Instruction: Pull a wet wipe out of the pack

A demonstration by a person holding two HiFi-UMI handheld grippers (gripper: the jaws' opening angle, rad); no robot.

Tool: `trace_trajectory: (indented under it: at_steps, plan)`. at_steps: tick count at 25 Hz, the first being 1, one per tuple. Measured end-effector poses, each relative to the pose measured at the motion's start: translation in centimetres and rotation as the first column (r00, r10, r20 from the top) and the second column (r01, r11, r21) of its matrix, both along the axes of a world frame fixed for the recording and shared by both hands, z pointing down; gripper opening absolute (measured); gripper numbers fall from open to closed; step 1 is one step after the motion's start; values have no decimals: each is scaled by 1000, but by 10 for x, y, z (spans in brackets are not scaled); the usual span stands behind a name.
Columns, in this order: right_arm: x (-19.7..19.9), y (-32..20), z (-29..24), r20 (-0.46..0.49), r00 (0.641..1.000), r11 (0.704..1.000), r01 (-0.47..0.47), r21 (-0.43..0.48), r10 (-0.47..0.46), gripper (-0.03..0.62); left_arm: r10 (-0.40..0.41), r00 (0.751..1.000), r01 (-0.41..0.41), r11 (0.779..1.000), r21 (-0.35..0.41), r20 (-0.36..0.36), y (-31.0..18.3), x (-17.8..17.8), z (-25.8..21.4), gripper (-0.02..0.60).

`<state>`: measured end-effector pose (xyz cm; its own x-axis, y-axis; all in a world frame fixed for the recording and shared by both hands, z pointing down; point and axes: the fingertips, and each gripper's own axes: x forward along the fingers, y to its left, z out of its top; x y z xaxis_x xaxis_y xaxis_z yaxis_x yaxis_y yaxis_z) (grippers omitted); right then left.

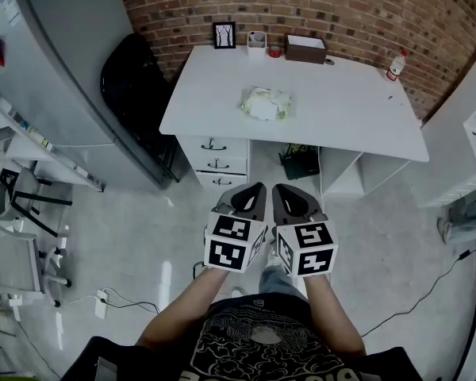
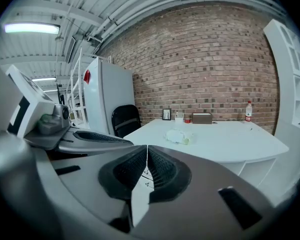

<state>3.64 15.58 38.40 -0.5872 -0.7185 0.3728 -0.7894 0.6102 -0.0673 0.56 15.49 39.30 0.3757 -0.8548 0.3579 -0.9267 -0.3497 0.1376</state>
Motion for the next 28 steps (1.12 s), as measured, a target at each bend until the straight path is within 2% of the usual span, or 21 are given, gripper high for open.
trace_trajectory:
  at_steps: [14,28]
  plan:
    - [11,-101,18,13,996,995,86,-59,-85,18,-61,998,61,997,-48,7,-103,13,18,12]
    - [32,-178,28,47,987,983,161,-94,-157,18,-125,992,128,987,-101,30,-178,36,34,12]
